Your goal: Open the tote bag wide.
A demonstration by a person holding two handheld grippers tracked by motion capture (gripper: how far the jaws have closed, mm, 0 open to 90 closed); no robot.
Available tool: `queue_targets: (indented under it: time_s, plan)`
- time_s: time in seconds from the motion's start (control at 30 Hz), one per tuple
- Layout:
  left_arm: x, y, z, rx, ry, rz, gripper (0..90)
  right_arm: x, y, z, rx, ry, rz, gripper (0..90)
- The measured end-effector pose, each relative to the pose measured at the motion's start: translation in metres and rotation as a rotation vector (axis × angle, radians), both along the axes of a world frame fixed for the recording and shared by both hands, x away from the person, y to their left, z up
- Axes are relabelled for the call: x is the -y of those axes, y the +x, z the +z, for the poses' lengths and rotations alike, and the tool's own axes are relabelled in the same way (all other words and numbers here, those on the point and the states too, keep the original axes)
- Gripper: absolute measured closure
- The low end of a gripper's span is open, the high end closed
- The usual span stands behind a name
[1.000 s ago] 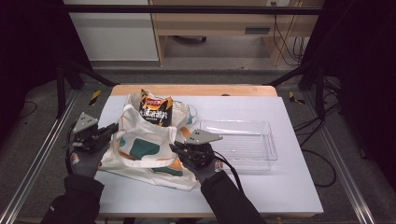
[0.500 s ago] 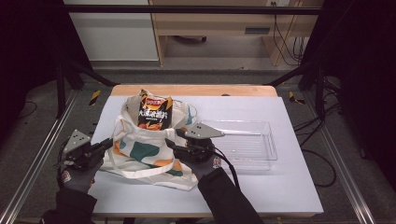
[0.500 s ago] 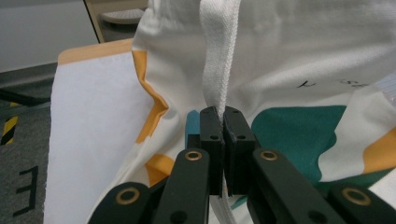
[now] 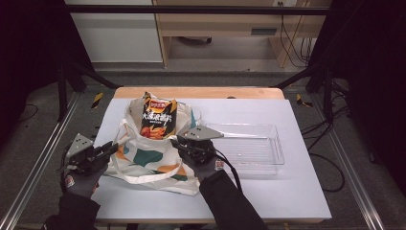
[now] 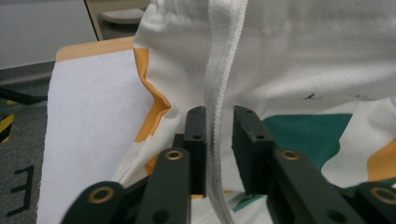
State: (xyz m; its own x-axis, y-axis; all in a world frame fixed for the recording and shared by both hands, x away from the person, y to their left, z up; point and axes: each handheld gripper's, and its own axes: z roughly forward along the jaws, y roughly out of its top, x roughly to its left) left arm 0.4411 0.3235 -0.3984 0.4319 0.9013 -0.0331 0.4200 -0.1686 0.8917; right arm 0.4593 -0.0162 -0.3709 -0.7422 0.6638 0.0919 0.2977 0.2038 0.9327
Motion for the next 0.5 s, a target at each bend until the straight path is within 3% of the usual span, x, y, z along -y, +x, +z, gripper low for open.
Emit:
queue_targets:
  time_s: [0.1, 0.13, 0.3, 0.33, 0.37, 0.43, 0.47, 0.5]
  plan:
    - [0.003, 0.001, 0.005, 0.033, 0.005, 0.011, 66.0, 0.001, -0.003, -0.002, -0.001, -0.005, 0.005, 80.7]
    - [0.005, 0.004, 0.01, 0.049, 0.003, 0.008, 59.4, 0.003, -0.007, -0.006, 0.003, -0.014, 0.012, 81.6]
    - [0.013, 0.015, 0.017, 0.071, 0.014, 0.005, 55.6, 0.005, -0.015, -0.014, -0.003, -0.023, 0.024, 82.4]
    - [0.013, 0.015, 0.017, 0.071, 0.014, 0.005, 57.6, 0.005, -0.015, -0.014, -0.003, -0.023, 0.024, 82.4]
    - [0.015, 0.019, 0.017, 0.046, 0.015, -0.008, 63.8, 0.004, -0.017, -0.018, -0.01, -0.024, 0.027, 82.4]
    - [0.015, 0.02, 0.016, 0.033, 0.008, -0.012, 78.3, 0.004, -0.02, -0.024, -0.013, -0.029, 0.032, 82.4]
    - [0.015, 0.019, 0.015, 0.028, 0.007, -0.011, 78.3, 0.004, -0.02, -0.024, -0.013, -0.029, 0.032, 82.4]
    - [0.015, 0.018, 0.014, 0.019, 0.014, -0.015, 86.1, 0.003, -0.021, -0.031, -0.019, -0.036, 0.037, 82.1]
